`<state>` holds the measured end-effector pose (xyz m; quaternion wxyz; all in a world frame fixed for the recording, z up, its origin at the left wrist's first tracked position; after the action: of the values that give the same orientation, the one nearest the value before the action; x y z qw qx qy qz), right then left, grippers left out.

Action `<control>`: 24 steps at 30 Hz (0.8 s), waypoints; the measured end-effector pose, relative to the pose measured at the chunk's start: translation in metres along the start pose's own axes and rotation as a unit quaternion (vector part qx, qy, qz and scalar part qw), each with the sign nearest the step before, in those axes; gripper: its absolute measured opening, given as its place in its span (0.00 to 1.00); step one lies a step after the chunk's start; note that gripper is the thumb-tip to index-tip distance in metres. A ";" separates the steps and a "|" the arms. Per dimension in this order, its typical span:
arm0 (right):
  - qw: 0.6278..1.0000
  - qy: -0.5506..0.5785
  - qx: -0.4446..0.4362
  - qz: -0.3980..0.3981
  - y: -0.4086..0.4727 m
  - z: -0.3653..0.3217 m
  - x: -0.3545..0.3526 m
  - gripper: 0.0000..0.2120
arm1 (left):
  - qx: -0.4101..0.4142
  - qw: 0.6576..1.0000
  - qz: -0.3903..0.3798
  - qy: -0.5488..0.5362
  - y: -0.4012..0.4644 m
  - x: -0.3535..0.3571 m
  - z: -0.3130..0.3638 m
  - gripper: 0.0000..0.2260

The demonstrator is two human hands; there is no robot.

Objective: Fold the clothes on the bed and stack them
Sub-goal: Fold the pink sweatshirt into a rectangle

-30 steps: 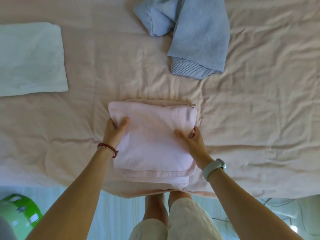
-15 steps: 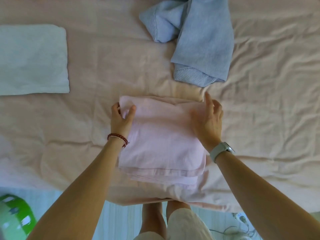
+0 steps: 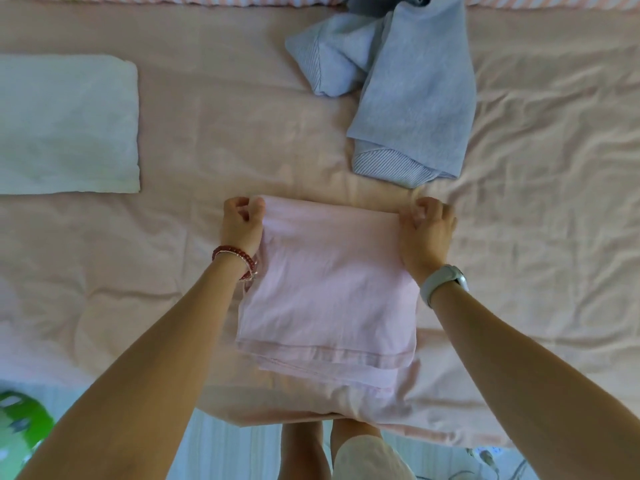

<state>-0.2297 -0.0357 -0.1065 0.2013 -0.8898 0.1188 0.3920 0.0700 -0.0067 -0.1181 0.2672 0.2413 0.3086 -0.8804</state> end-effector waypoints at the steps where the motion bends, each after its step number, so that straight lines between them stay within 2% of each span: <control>1: 0.999 0.033 0.004 0.004 -0.007 0.003 -0.004 0.18 | 0.005 0.999 -0.042 0.015 -0.003 -0.003 -0.004 0.11; 4: 0.996 0.084 0.028 -0.022 -0.048 0.027 -0.013 0.23 | 0.006 0.982 -0.186 0.038 -0.025 -0.012 -0.026 0.14; 6: 0.990 0.099 0.084 -0.057 -0.083 0.052 -0.011 0.25 | -0.019 0.976 -0.218 0.023 -0.044 -0.014 -0.047 0.17; 8: 0.974 0.129 0.149 -0.107 -0.117 0.070 -0.004 0.29 | -0.062 0.979 -0.194 0.008 -0.057 -0.013 -0.067 0.17; 10: 0.961 0.147 0.186 -0.140 -0.140 0.082 0.003 0.30 | -0.089 0.981 -0.172 -0.008 -0.068 -0.010 -0.078 0.16; 14: 0.954 0.166 0.204 -0.142 -0.146 0.085 0.002 0.23 | -0.046 0.991 -0.119 -0.039 -0.078 -0.015 -0.073 0.10; 19: 0.970 0.167 0.151 -0.087 -0.145 0.057 -0.016 0.14 | 0.036 0.997 -0.056 -0.050 -0.091 -0.032 -0.046 0.03; 24: 0.974 0.195 0.092 -0.067 -0.157 -0.009 -0.020 0.11 | 0.089 0.992 0.007 -0.091 -0.079 -0.088 -0.012 0.03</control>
<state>-0.1800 0.1010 -0.0445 0.2808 -0.9328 0.1311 0.1841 0.0897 0.0827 -0.0416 0.2777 0.1850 0.2021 -0.9208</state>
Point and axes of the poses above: each hand's wrist, its own y-axis towards the middle knuckle, its own x-axis out of the palm, z = x × y, the point moved 6 cm from there along y, towards the middle knuckle, and after that the axes turned 7 degrees about z, right-handed, at the moved point
